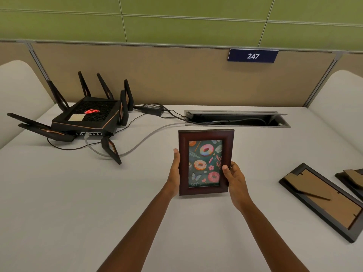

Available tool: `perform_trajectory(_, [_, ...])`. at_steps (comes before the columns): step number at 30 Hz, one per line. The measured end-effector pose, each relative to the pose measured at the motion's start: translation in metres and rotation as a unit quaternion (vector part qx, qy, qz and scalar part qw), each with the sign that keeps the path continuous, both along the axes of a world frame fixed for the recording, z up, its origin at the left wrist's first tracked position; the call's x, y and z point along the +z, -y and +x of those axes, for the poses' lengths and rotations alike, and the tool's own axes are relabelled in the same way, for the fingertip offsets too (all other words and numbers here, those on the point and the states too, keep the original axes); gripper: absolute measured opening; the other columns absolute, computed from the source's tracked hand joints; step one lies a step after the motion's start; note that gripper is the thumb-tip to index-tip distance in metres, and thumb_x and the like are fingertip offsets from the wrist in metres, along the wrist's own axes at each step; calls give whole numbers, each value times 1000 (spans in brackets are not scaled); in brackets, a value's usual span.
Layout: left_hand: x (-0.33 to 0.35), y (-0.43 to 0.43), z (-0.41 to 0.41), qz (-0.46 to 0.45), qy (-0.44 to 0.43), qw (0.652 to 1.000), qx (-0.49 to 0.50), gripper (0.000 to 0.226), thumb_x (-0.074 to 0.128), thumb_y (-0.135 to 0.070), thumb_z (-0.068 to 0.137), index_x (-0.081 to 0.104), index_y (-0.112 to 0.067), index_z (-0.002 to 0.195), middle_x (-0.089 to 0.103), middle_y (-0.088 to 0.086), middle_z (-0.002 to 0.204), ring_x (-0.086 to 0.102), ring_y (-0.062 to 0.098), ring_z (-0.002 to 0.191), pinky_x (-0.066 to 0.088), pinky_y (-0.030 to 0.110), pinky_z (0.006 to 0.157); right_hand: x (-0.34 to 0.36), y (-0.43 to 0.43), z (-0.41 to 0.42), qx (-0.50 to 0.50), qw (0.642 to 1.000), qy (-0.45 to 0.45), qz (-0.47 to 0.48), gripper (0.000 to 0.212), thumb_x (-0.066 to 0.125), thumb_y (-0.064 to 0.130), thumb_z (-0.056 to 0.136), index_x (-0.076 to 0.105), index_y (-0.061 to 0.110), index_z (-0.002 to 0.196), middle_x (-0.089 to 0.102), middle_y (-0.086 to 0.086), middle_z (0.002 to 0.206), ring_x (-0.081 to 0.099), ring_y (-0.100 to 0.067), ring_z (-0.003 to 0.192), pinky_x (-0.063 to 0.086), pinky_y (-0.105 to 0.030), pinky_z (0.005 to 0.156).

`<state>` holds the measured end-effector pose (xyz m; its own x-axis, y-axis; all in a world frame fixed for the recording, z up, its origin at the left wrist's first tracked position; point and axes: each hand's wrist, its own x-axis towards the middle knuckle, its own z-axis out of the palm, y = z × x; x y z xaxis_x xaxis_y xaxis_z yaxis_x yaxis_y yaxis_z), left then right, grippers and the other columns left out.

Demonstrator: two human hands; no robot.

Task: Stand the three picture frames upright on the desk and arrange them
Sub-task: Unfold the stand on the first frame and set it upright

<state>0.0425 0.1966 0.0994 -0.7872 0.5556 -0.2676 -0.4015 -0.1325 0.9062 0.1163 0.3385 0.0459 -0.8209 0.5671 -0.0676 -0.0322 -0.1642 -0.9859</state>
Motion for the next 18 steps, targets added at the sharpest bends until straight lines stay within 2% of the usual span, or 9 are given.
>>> perform_trajectory(3, [1,-10,2,-14,-3,1000,-5,58,8,-42,96,42,-11,133,53,6,120,52,20,102,41,36,94,-1,-9,3,-7,1000,-2,-1,18,38,18,94,46,11,108,60,3,97,60,-9,91,56,-11,61])
perform_trajectory(6, [-2,-18,3,-12,-6,1000,-21,57,8,-42,96,43,-14,130,53,11,127,55,20,100,46,34,90,-2,-17,6,-15,1000,-1,1,18,38,18,94,46,10,107,61,3,97,60,-9,90,55,-11,60])
perform_trajectory(9, [-11,-26,2,2,-9,999,-38,51,8,-42,96,49,-20,118,56,5,113,64,10,77,56,18,64,-3,-26,8,-24,1000,3,6,18,38,18,94,46,10,107,60,2,97,60,-10,90,56,-11,60])
perform_trajectory(12, [-16,-33,3,15,-5,998,-61,47,9,-41,96,52,-23,100,61,-4,95,69,2,57,55,15,52,-8,-32,12,-29,1000,6,5,19,39,18,93,47,10,108,60,-2,101,60,-12,92,57,-13,62])
perform_trajectory(15, [-21,-36,2,24,1,997,-71,47,9,-41,96,52,-23,99,62,-5,89,69,0,57,56,15,52,-12,-35,13,-37,999,12,2,22,38,18,94,46,9,112,58,-5,106,58,-19,97,57,-14,64])
perform_trajectory(18, [-24,-37,0,15,-3,997,-71,48,9,-42,96,53,-23,101,62,0,96,70,3,62,56,16,57,-13,-35,13,-43,999,12,3,21,39,18,94,46,9,111,57,-9,109,57,-22,102,56,-14,65])
